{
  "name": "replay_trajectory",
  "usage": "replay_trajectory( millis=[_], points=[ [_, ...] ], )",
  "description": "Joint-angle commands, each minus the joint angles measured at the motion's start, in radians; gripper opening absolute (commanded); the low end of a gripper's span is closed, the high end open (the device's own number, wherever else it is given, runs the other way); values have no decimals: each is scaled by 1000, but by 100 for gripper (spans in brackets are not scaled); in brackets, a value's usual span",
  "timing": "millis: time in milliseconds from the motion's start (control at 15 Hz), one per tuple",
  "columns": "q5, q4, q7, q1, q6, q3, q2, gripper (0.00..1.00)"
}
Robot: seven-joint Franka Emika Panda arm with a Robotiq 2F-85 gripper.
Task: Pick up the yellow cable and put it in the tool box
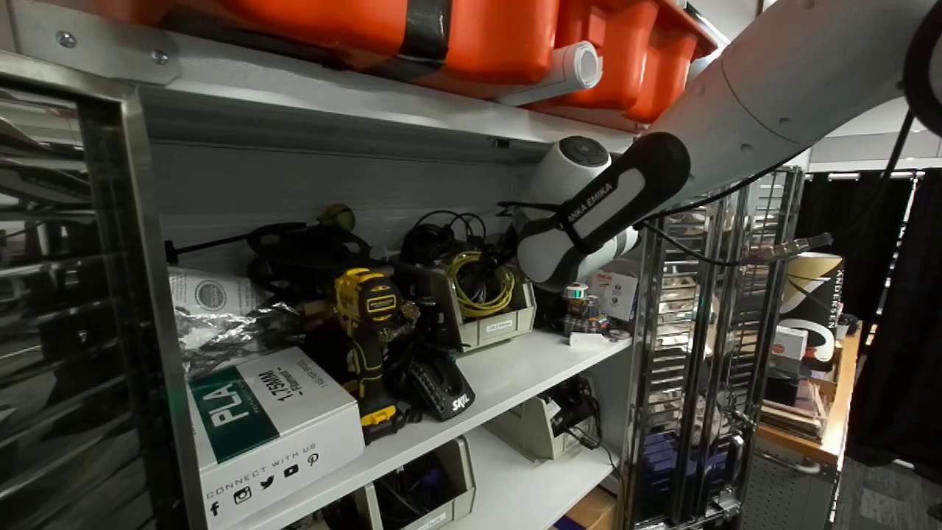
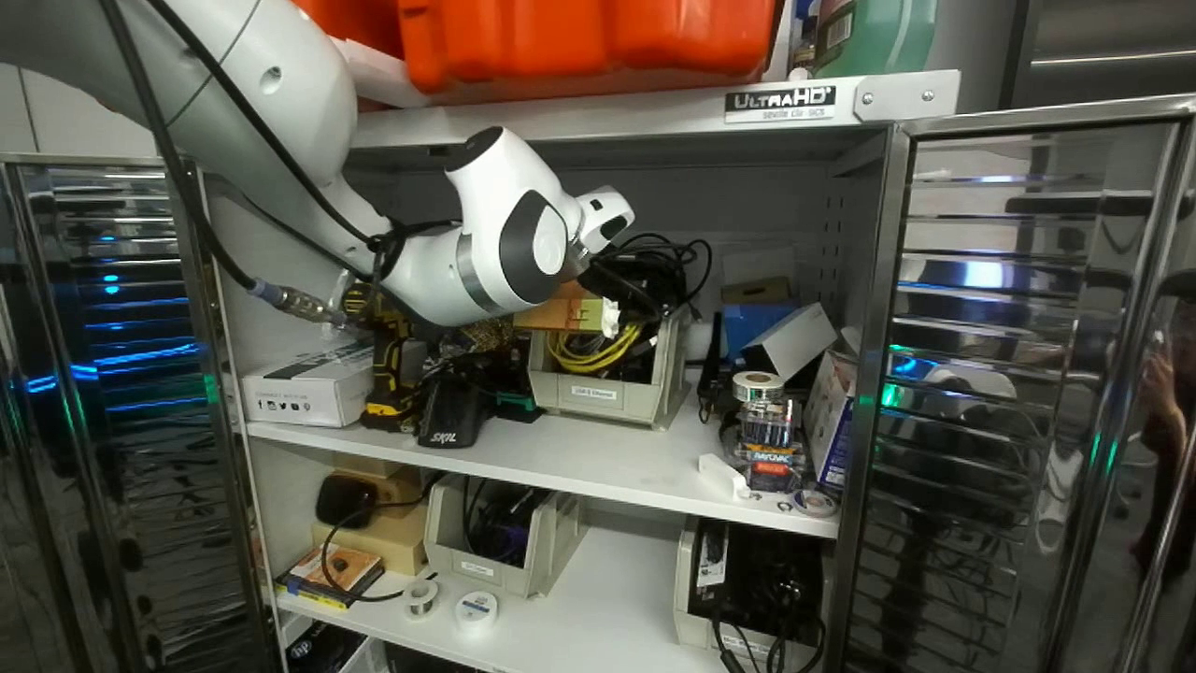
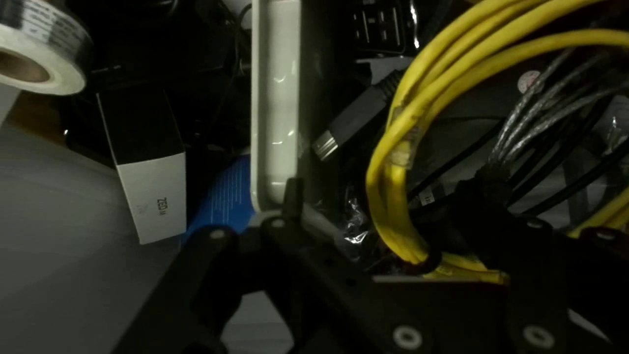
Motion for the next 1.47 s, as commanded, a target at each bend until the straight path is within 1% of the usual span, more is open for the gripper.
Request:
replay_trajectory(
  millis=[0,133,400,600,667,867,1000,1067,1133,1200,1267,1333,1400],
  points=[
    [-44,-87,29,80,12,-79,-73,100],
    [-59,-154,11,104,17,-89,-119,100],
    [-62,-331,-39,107,2,-48,-241,100],
    [-85,-472,-60,125,32,-62,-329,100],
    [-103,-512,-61,134,20,-70,-360,100],
    [-153,-654,-69,138,-72,-68,-481,100],
    [-193,-737,-65,133,-185,-62,-569,100],
    [-213,-773,-58,128,-259,-58,-619,100],
    [-191,-806,-78,126,-346,-49,-676,100],
    [-131,-826,-119,-64,-435,147,-717,100],
    [-94,-851,-133,-103,-519,187,-757,100],
    [-36,-864,-159,-154,-608,242,-789,100],
    [31,-872,-197,-187,-700,280,-829,100]
  ],
)
